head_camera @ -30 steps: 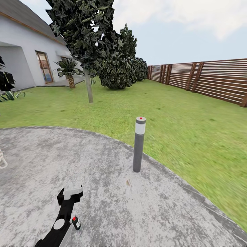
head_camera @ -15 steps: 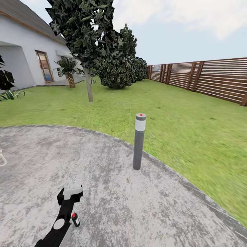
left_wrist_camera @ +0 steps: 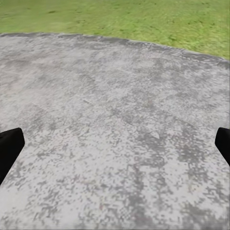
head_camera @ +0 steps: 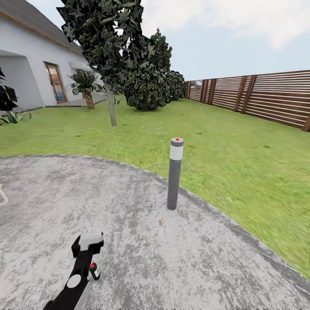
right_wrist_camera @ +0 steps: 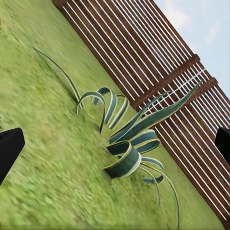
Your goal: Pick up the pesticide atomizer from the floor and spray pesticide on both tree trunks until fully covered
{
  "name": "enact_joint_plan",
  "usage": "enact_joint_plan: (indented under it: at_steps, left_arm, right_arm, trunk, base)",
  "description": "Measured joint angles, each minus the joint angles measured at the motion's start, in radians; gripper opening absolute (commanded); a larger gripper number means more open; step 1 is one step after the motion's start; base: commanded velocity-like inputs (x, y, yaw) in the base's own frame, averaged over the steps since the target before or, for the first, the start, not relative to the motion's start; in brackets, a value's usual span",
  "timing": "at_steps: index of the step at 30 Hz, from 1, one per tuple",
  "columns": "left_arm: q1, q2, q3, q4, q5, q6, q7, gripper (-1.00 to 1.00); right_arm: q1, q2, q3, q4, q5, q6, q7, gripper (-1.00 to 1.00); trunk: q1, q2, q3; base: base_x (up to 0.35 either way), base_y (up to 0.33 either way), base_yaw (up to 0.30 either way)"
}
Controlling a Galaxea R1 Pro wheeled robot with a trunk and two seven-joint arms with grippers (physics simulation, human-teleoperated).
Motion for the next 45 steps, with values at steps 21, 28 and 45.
enact_joint_plan:
  at_steps: [21, 28, 45]
  left_arm:
    - [0.000, 0.001, 0.016, 0.001, 0.000, 0.000, 0.000, 1.00]
    - [0.000, 0.001, 0.016, 0.002, 0.000, 0.000, 0.000, 1.00]
    - [0.000, 0.001, 0.016, 0.002, 0.000, 0.000, 0.000, 1.00]
  right_arm:
    - [0.000, 0.000, -0.001, 0.000, 0.000, 0.000, 0.000, 1.00]
    - [-0.001, 0.000, 0.000, 0.000, 0.000, 0.000, 0.000, 1.00]
    - [0.000, 0.000, 0.000, 0.000, 0.000, 0.000, 0.000, 1.00]
  trunk:
    - [0.009, -0.005, -0.081]
    - [0.013, -0.007, -0.108]
    - [0.020, -0.011, -0.174]
  base:
    - [0.000, 0.000, 0.000]
    - [0.000, 0.000, 0.000]
    - [0.000, 0.000, 0.000]
